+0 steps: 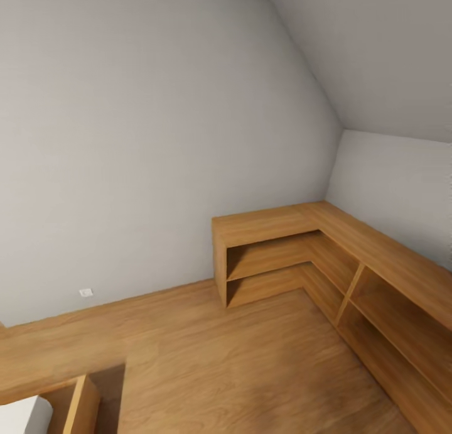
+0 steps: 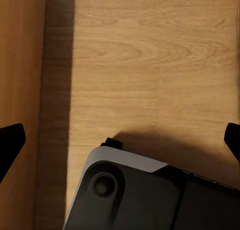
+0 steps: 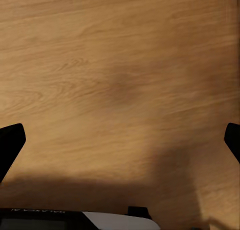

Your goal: In the bedroom, organize the workspace by keeping the computer under the desk, ensuring the monitor is on the desk, placing the keyboard on the desk next to the monitor, placing the mouse on the desk next to the keyboard, moving the folder from the swivel chair onto the desk next to the mouse, stacking the notebook on top of the folder with the pen on top of the notebook, and positioning the swivel chair next to the desk.

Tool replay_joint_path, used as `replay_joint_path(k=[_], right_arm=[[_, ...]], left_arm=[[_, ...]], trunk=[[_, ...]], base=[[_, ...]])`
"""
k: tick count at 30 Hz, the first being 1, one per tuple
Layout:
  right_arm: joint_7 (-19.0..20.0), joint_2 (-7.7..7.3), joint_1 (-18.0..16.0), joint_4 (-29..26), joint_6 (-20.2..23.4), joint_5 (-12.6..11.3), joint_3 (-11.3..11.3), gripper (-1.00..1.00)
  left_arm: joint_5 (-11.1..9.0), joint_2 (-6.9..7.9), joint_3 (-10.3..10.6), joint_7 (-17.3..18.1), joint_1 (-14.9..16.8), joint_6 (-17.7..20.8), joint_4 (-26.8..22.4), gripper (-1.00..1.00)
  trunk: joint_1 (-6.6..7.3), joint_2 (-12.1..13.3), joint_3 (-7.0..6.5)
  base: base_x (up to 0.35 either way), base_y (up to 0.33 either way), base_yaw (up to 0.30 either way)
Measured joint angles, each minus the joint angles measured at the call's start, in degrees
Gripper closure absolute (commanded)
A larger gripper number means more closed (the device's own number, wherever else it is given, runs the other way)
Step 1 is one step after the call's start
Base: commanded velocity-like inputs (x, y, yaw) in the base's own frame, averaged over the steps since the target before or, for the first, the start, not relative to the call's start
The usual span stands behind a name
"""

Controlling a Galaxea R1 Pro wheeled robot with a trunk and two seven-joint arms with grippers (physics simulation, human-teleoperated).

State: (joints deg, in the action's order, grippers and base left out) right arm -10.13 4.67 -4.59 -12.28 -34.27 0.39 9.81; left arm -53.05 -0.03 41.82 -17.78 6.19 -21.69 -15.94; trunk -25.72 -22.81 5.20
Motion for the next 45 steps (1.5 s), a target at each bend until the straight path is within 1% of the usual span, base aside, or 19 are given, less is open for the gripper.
replay_joint_path(k=[13, 26, 33, 45], right_arm=[[0.1, 0.00, 0.0, 0.0, 0.0, 0.1, 0.0, -1.00], [0.1, -0.06, 0.0, 0.0, 0.0, 0.1, 0.0, -1.00], [0.1, -0.08, 0.0, 0.0, -0.1, 0.1, 0.0, -1.00], [0.1, -0.09, 0.0, 0.0, -0.1, 0.2, 0.2, -1.00]], left_arm=[[0.0, 0.06, 0.0, 0.0, 0.0, 0.0, 0.0, -1.00], [0.0, 0.02, 0.0, 0.1, 0.0, 0.0, 0.0, -1.00], [-0.1, 0.00, 0.0, 0.1, 0.0, 0.0, 0.0, -1.00], [-0.1, 0.00, 0.0, 0.2, 0.0, 0.0, 0.0, -1.00]], trunk=[[0.00, 0.0, 0.00], [-0.01, 0.0, 0.00], [-0.03, 0.0, 0.00], [-0.02, 0.0, 0.00]], base=[[0.328, 0.139, -0.256], [0.256, 0.233, -0.258], [0.076, 0.079, -0.264], [0.026, 0.005, -0.287]])
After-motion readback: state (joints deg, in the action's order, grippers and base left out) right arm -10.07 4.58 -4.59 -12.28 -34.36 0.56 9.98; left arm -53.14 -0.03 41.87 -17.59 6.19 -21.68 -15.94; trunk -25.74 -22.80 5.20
